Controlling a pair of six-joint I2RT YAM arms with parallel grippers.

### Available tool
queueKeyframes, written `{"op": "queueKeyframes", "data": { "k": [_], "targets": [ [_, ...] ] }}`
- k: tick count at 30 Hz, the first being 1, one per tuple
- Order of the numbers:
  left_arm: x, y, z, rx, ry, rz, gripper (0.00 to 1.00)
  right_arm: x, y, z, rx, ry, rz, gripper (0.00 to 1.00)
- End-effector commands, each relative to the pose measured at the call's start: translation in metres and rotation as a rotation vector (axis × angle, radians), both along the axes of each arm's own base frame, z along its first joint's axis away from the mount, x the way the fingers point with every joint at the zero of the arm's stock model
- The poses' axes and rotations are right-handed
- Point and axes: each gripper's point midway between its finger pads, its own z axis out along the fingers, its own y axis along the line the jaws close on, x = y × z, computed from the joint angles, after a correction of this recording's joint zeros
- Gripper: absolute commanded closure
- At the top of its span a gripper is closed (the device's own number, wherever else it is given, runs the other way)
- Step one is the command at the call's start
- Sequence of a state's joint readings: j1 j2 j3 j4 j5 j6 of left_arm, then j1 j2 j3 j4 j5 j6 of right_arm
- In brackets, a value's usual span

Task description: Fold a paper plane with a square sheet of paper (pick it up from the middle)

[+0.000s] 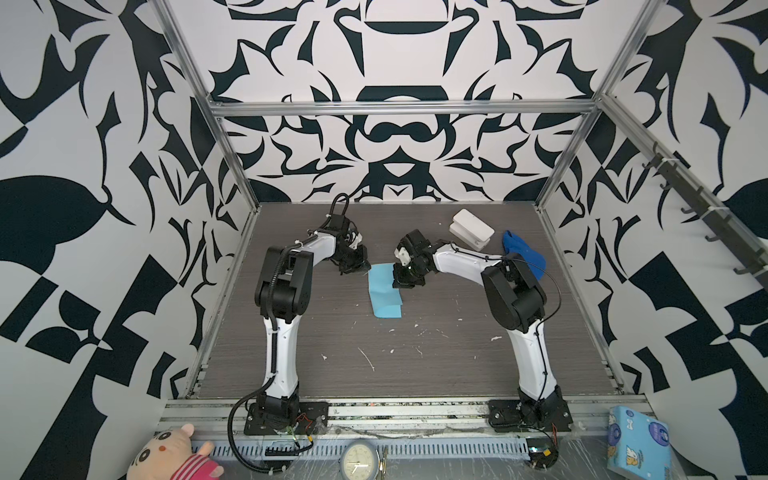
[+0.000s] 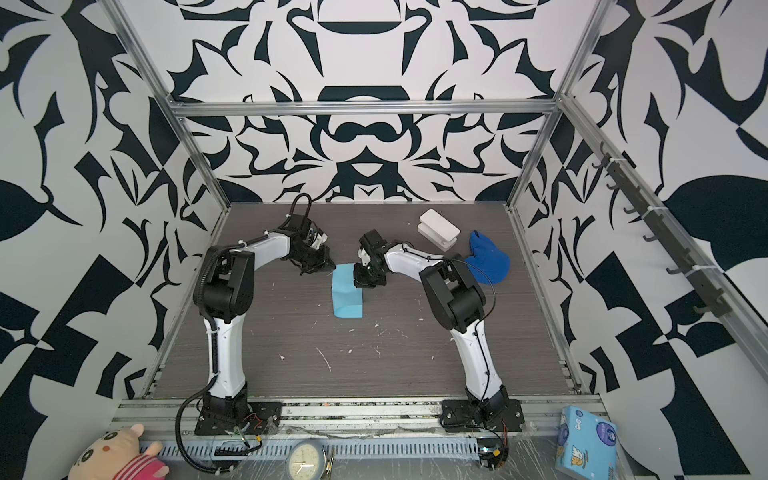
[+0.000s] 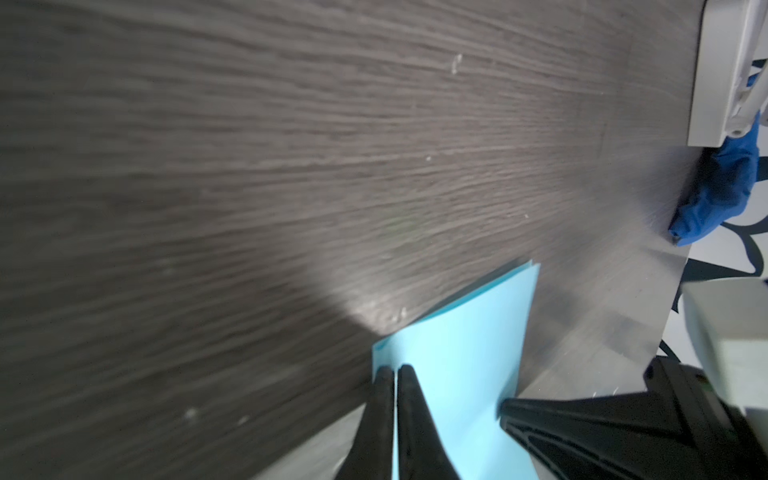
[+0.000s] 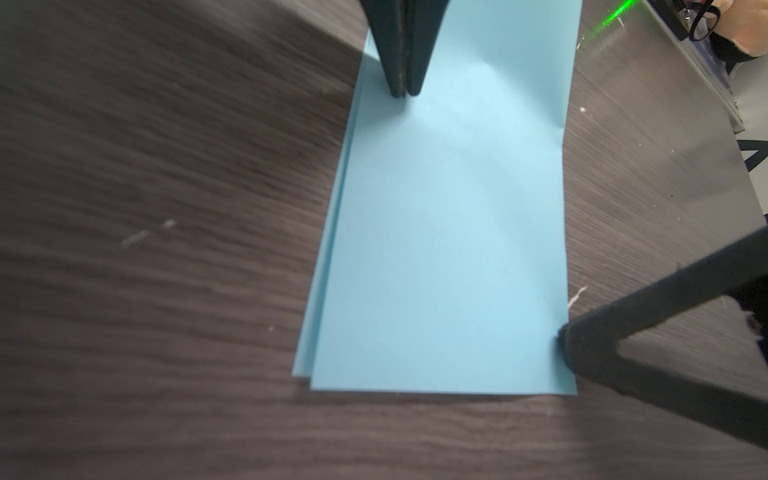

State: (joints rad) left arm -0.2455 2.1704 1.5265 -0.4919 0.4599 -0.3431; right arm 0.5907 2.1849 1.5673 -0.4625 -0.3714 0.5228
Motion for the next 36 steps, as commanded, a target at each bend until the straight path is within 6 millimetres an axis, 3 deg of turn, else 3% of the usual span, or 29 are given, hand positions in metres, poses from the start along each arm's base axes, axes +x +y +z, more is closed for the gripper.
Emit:
{"op": "queueKeyframes", "data": {
  "k": [1, 6, 11, 20, 36],
  "targets": [
    [-0.006, 0.028, -0.007, 0.087, 0.031, 0.025, 0.91, -0.025, -0.047, -0.055, -0.227, 0.103, -0.031, 1.0],
    [-0.015, 0.021, 0.038, 0.025, -0.032, 0.059, 0.9, -0.024, -0.046, -0.054, -0.223, 0.099, -0.036, 1.0],
    [-0.054, -0.008, 0.062, -0.092, -0.027, 0.071, 0.9, -0.025, -0.045, -0.054, -0.222, 0.099, -0.04, 1.0],
    [-0.121, -0.04, 0.026, -0.147, 0.2, 0.058, 0.92, -0.026, -0.048, -0.06, -0.233, 0.109, -0.042, 1.0],
    [-0.178, 0.001, -0.029, 0.009, 0.307, 0.06, 0.91, -0.03, -0.051, -0.065, -0.25, 0.118, -0.038, 1.0]
  ]
}}
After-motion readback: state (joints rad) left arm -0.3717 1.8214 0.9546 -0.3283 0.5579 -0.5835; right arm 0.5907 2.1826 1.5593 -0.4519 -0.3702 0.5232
